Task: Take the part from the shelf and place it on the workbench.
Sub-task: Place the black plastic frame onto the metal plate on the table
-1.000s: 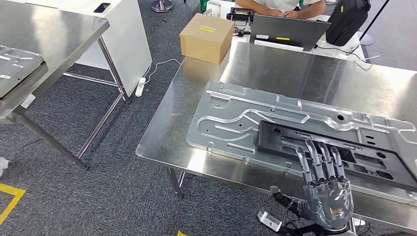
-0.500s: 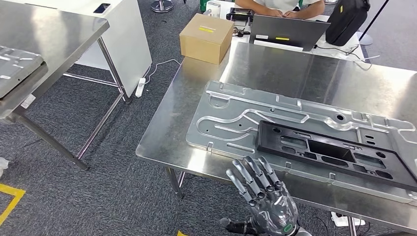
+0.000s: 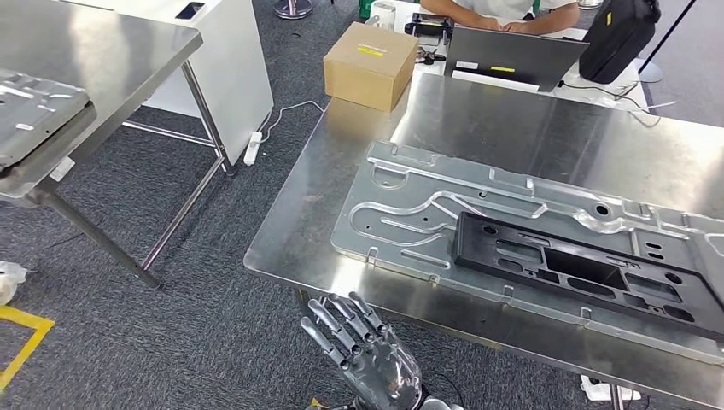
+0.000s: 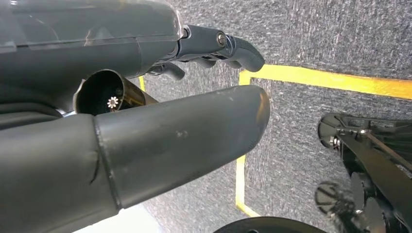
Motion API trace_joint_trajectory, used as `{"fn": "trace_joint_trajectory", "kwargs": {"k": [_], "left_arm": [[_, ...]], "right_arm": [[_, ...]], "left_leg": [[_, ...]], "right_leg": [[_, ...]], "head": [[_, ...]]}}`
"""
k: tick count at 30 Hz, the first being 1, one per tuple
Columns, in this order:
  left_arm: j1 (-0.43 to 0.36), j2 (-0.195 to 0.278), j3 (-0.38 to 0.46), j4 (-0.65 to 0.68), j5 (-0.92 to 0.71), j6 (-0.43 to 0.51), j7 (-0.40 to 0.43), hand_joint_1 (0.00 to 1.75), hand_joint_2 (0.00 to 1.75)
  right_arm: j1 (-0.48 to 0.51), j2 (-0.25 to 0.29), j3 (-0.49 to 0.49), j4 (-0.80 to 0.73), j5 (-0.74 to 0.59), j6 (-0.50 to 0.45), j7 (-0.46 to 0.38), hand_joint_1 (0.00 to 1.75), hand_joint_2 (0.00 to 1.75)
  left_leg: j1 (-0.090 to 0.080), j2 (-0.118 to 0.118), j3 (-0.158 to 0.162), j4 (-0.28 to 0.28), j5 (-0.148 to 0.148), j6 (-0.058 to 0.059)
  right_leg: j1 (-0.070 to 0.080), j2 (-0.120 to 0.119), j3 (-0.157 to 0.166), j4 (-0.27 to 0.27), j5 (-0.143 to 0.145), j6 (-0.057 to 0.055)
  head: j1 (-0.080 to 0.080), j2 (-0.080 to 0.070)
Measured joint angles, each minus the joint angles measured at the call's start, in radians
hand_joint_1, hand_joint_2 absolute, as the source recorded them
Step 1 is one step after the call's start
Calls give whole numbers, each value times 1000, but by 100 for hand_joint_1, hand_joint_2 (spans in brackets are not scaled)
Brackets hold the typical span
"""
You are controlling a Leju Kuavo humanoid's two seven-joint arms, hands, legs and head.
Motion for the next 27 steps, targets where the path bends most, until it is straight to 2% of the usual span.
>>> {"fn": "trace_joint_trajectory", "kwargs": {"k": [2,3,5,6,7,8,10,11,12,13,14,16,17,18,20,21,22,23,25,26,27], "left_arm": [[-2,-1,-5,0,-1,-3,-2,0,0],[-2,0,-7,0,-3,-5,-2,0,0],[0,0,-10,0,-5,-9,-3,0,0],[2,0,-11,0,-7,-10,-4,0,0],[3,0,-12,0,-8,-12,-4,0,0],[2,0,-12,0,-10,-13,-5,0,0],[0,0,-13,0,-15,-17,-6,0,0],[0,0,-13,0,-18,-19,-6,0,0],[1,1,-13,0,-21,-21,-7,0,0],[2,2,-14,0,-23,-23,-7,0,0],[4,4,-14,0,-26,-26,-7,0,0],[4,8,-14,0,-29,-30,-7,0,0],[3,9,-16,0,-30,-32,-8,0,0],[2,10,-18,0,-31,-34,-8,0,0],[1,13,-26,0,-33,-39,-8,0,0],[2,14,-30,0,-36,-42,-8,0,0],[3,15,-35,0,-38,-46,-9,0,0],[2,17,-40,0,-41,-50,-8,0,0],[-1,21,-50,0,-47,-56,-8,0,0],[-2,24,-55,0,-50,-58,-8,0,0],[-2,26,-58,0,-52,-60,-8,0,0]], "right_arm": [[-1,28,-5,72,-123,4,-116,0,0],[-1,42,-10,113,-191,7,-175,0,0],[-3,65,-20,185,-285,12,-257,0,0],[-4,74,-24,216,-313,19,-282,0,0],[-6,82,-27,242,-336,32,-303,0,0],[-7,89,-29,266,-364,54,-323,0,0],[-9,104,-34,327,-445,129,-374,0,0],[-10,113,-39,364,-497,177,-405,0,0],[-12,124,-43,404,-550,228,-436,0,0],[-15,135,-47,443,-598,273,-464,0,0],[-19,146,-50,480,-635,310,-488,0,0],[-28,162,-54,538,-678,355,-520,0,0],[-31,168,-54,562,-696,380,-531,0,0],[-34,173,-55,585,-716,415,-541,0,0],[-38,183,-55,633,-769,510,-559,0,0],[-40,188,-55,660,-798,559,-571,0,0],[-41,192,-55,687,-829,601,-585,0,0],[-41,196,-55,718,-863,644,-603,0,0],[-34,200,-56,781,-929,720,-634,0,0],[-30,201,-56,809,-955,750,-644,0,0],[-26,201,-56,833,-972,771,-649,0,0]], "left_leg": [[1,-15,-4,6,-3,-15],[2,-22,-6,6,-2,-23],[5,-37,-9,1,0,-41],[7,-35,-10,3,-3,-47],[8,-24,-16,18,-14,-52],[8,-8,-31,52,-36,-55],[7,25,-91,174,-101,-59],[7,31,-121,234,-124,-61],[7,34,-139,268,-131,-62],[7,38,-138,265,-118,-61],[6,44,-117,223,-89,-59],[0,79,-50,91,-28,-48],[-4,94,-26,43,-11,-41],[-8,102,-15,19,-5,-34],[-10,89,-17,11,-3,-23],[-8,79,-16,6,1,-18],[-5,71,-14,1,6,-13],[-1,62,-11,-4,10,-8],[1,42,-12,-6,15,-3],[1,31,-14,-6,16,-2],[1,18,-15,-5,16,-2]], "right_leg": [[0,31,50,-105,31,-6],[2,41,58,-123,29,-10],[7,32,59,-127,28,-22],[6,23,63,-132,30,-30],[5,13,67,-137,32,-39],[4,1,70,-143,34,-47],[9,-23,72,-146,32,-57],[12,-37,72,-145,31,-59],[15,-49,72,-144,29,-62],[18,-61,72,-142,27,-63],[20,-73,73,-139,25,-63],[24,-93,74,-132,18,-59],[26,-102,75,-130,14,-54],[28,-109,77,-128,12,-50],[29,-123,81,-130,11,-40],[28,-122,84,-130,8,-34],[27,-110,84,-123,-2,-27],[25,-88,74,-95,-24,-21],[20,-42,22,20,-91,-14],[18,-31,-11,87,-119,-12],[17,-28,-34,131,-128,-11]], "head": [[0,0],[0,0],[-1,0],[-1,0],[-3,0],[-4,0],[-7,0],[-7,0],[-7,0],[-7,0],[-7,0],[-7,0],[-7,0],[-7,0],[-6,0],[-6,0],[-6,0],[-6,0],[-6,0],[-6,0],[-6,0]]}}
